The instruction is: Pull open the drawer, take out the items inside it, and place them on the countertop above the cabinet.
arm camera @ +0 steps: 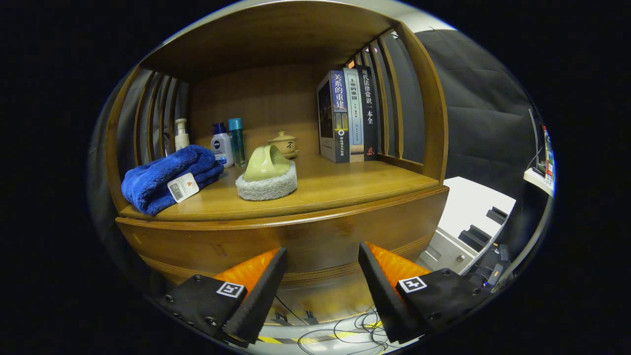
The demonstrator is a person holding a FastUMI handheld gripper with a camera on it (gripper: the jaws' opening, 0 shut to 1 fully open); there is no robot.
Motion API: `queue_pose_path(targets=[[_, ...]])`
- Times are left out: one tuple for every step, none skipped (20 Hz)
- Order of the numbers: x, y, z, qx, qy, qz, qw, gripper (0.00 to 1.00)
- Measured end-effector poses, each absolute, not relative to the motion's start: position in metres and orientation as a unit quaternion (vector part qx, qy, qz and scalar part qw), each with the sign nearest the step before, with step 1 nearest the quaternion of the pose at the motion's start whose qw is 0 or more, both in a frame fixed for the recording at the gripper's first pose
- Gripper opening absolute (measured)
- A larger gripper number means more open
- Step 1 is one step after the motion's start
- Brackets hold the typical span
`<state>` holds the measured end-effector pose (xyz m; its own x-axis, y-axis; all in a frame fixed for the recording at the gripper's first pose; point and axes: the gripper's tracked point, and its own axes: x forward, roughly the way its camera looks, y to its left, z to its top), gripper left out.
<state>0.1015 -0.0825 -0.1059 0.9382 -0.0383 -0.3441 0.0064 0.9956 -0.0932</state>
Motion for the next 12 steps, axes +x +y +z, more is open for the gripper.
queue_pose_path(targets=[[0.1019,-0.0821,-0.1060,-0.043,0.175,-0.011,0.984,0.98],[0.1017,-0.0816,-0.1054,-0.042,0.175,-0.011,0.984,0.98],[0.1041,-0.0818,-0.1056,-0.043,0.174,-0.009,0.984,0.98],[0.1029,-0.0816,-0.1057,-0.043,0.173,-0.007,0.984,0.97],[0.1034,-0.0815,-0.1056,-0.041,0.173,-0.005,0.984,0.98],[0.1043,-0.0823,-0.1060,-0.038,0.174,-0.004,0.984,0.98],[0.1035,-0.0825,-0.1058,-0.035,0.175,-0.004,0.984,0.98],[0.1031,-0.0824,-0.1062,-0.035,0.176,-0.006,0.984,0.98],[0.1031,-0.0834,-0.1064,-0.035,0.178,-0.009,0.983,0.98],[0.1009,-0.0829,-0.1069,-0.033,0.182,-0.011,0.983,0.98],[0.0982,-0.0781,-0.1072,-0.026,0.182,-0.007,0.983,0.98],[0.0957,-0.0737,-0.1060,-0.019,0.181,-0.004,0.983,0.98]])
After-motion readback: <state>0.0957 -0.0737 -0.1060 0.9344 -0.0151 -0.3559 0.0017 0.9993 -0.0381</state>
